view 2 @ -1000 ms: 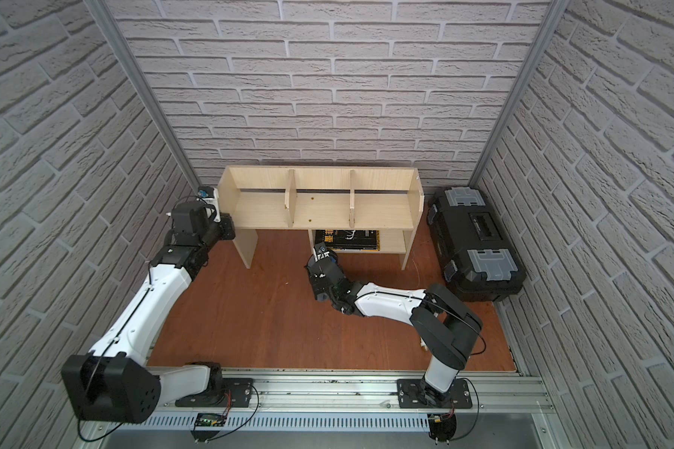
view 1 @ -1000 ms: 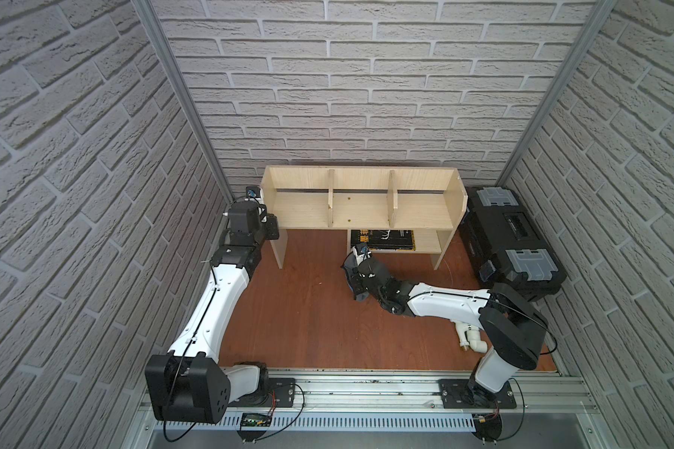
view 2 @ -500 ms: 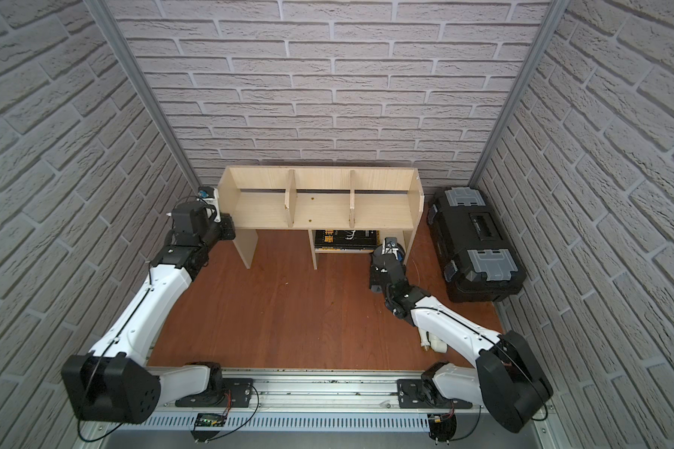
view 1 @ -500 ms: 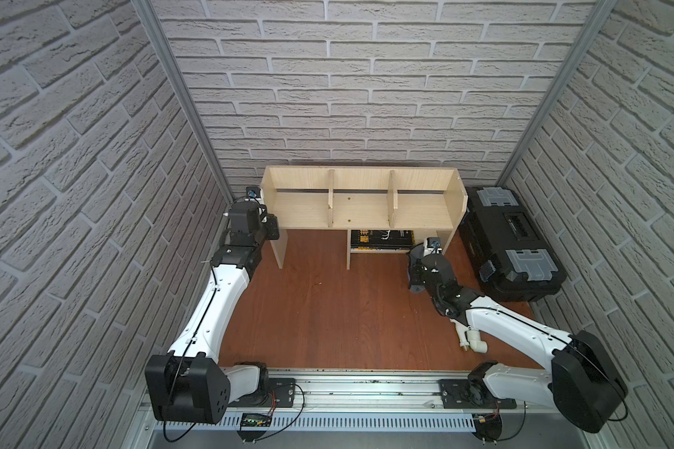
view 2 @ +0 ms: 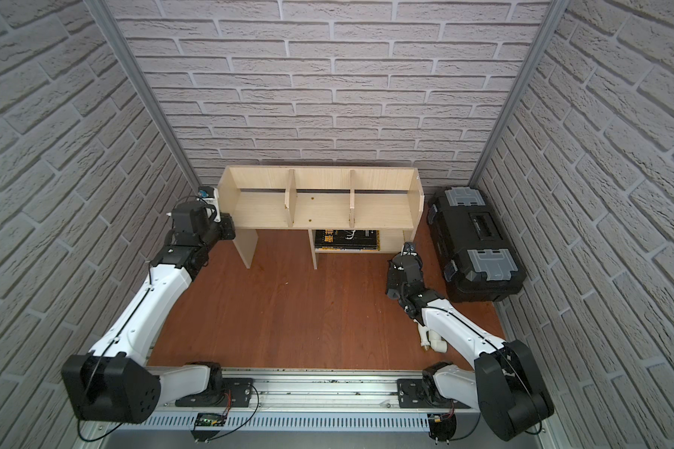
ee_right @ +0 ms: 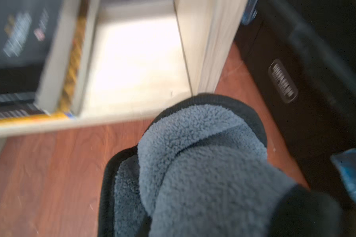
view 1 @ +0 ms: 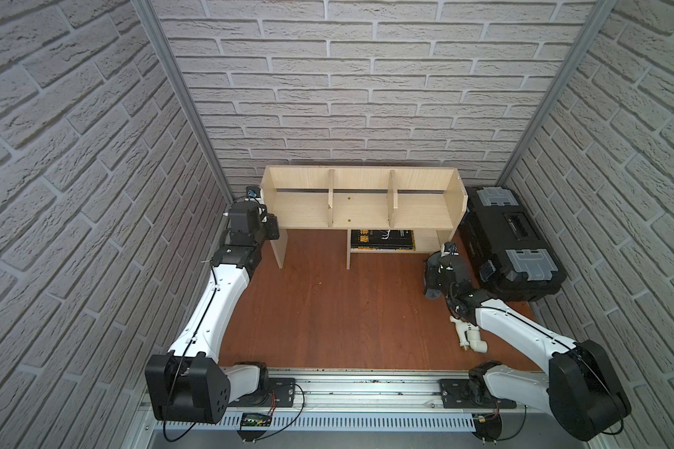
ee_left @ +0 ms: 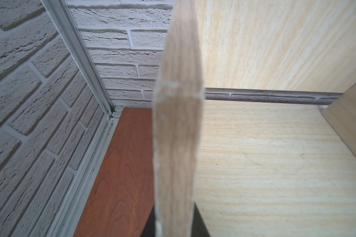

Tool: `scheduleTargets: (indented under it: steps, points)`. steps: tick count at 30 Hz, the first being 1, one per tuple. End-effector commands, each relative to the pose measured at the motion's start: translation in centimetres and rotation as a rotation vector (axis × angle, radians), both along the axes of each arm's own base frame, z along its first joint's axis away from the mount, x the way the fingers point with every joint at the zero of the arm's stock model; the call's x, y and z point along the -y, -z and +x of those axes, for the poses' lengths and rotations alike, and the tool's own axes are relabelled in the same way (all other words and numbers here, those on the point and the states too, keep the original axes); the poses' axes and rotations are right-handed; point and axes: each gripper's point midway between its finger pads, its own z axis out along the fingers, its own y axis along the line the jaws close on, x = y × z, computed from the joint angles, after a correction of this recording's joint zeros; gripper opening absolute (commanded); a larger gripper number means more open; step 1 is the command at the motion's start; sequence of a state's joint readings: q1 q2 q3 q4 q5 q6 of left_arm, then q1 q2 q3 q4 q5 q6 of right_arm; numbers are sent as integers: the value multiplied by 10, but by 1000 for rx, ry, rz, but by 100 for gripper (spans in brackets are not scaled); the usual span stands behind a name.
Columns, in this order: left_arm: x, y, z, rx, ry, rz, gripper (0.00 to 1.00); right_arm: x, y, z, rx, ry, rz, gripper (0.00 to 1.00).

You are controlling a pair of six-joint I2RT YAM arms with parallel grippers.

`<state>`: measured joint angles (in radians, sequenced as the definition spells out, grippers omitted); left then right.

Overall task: Wipe the bookshelf clean with a cloth
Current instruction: Wipe the dust from the shelf.

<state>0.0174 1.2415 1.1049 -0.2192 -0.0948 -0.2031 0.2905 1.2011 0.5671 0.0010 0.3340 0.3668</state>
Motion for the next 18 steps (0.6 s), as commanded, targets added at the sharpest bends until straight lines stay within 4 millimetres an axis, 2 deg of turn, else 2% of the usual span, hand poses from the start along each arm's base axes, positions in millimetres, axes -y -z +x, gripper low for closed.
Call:
scheduleTargets:
  steps: [1, 4, 8, 12, 16, 18]
  points:
    - [7, 1, -2, 4, 24, 21, 0, -10, -22, 11, 75, -32, 53, 2]
    - [6, 0, -3, 6, 21, 24, 0, -8, -41, 14, 82, -50, 10, 3]
    - [7, 0, -3, 5, 23, 22, 0, 1, -80, 18, 135, -40, -70, 3]
    - [7, -1, -3, 8, 21, 24, 0, 2, -117, 18, 196, -57, -91, 3]
    - [7, -1, -3, 10, 25, 21, 0, -13, -136, 17, 222, -126, -71, 3]
    - [7, -2, -3, 12, 22, 20, 0, -29, -142, 15, 235, -166, -65, 3]
